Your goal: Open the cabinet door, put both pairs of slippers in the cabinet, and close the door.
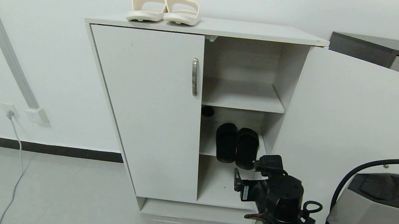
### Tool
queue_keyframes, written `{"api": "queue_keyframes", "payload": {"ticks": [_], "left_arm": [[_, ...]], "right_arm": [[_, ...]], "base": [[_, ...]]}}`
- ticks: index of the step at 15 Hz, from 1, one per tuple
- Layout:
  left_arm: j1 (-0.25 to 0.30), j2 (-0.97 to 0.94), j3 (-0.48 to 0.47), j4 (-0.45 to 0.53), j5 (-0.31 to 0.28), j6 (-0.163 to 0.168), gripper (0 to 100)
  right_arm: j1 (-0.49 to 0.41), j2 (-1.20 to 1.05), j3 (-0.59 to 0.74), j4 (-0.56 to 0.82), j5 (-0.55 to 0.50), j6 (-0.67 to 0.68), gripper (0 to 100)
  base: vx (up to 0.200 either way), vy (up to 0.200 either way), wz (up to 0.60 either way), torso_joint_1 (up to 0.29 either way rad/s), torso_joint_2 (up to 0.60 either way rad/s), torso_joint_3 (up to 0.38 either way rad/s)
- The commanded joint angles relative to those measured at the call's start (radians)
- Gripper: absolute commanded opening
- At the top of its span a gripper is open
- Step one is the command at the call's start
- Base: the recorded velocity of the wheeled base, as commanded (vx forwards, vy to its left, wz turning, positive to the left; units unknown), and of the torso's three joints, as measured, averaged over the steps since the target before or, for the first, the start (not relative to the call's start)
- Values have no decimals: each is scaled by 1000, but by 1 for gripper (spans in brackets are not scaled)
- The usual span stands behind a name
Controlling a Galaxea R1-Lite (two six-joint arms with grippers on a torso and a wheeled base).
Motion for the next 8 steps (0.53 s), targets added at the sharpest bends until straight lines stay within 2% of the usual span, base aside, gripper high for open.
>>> {"api": "queue_keyframes", "payload": {"ticks": [1,8], "left_arm": [[0,1,0,0,0,0,0],[0,1,0,0,0,-1,0]], "right_arm": [[-1,5,0,0,0,1,100],[-3,7,1,0,0,1,100]], "base": [[0,0,0,7,2,61],[0,0,0,0,0,0]]}}
